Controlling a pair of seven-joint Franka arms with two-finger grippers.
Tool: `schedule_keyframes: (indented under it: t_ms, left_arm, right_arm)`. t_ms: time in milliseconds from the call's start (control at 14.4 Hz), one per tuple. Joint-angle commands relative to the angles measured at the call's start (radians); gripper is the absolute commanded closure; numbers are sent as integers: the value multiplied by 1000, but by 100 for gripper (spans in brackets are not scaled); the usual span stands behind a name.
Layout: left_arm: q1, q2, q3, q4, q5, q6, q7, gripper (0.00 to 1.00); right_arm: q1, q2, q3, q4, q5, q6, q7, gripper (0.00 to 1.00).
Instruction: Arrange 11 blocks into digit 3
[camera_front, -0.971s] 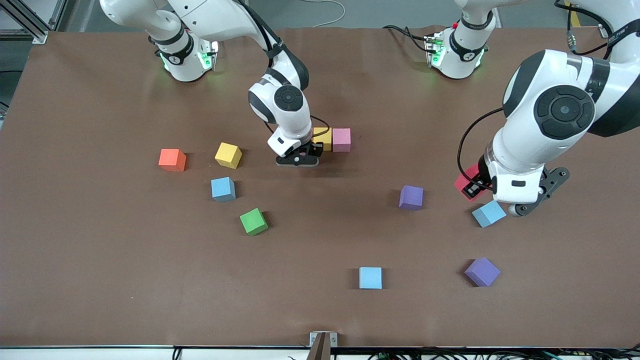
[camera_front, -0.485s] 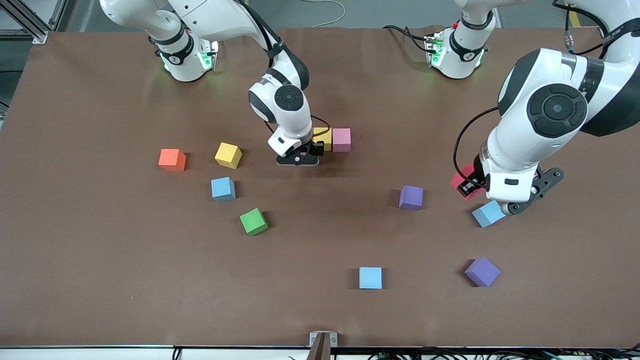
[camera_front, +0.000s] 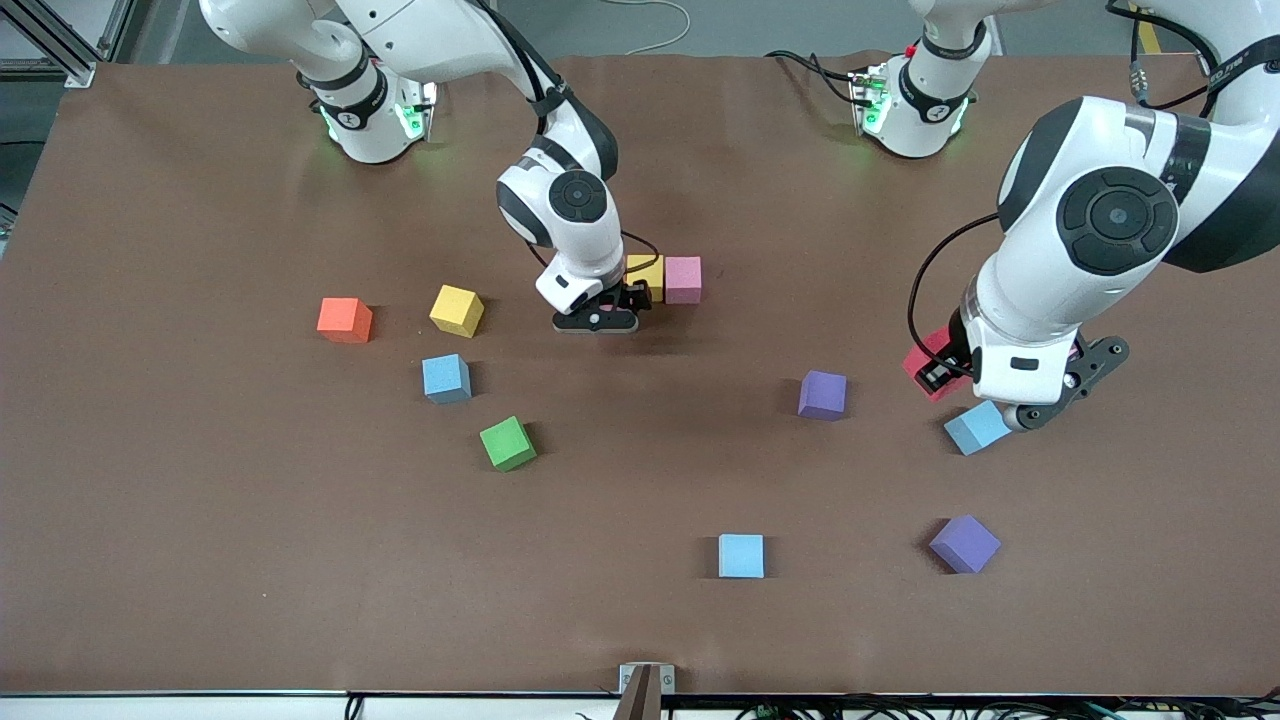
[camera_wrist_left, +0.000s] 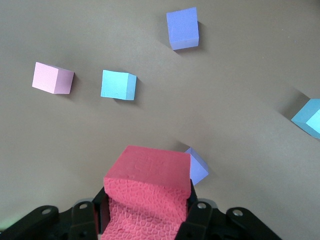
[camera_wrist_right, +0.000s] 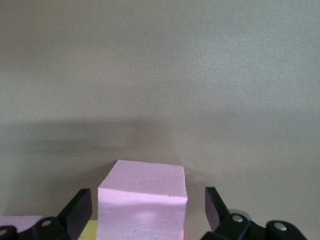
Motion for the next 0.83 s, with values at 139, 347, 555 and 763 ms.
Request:
schedule_keyframes:
  t_ms: [139, 347, 555, 763]
  left_arm:
    - [8, -23, -2, -7, -18, -9, 18, 70]
    - [7, -22, -3, -7, -18, -9, 18, 70]
    - [5, -22, -2, -7, -18, -9, 20, 70]
    - [5, -22, -2, -7, -18, -9, 20, 70]
  right_arm:
    - [0, -37, -5, -22, -18, -6, -21, 0]
    - [0, -33, -5, -23, -18, -28, -34, 0]
    - [2, -41, -5, -22, -18, -77, -76, 0]
    - [2, -44, -5, -22, -18, -77, -79, 0]
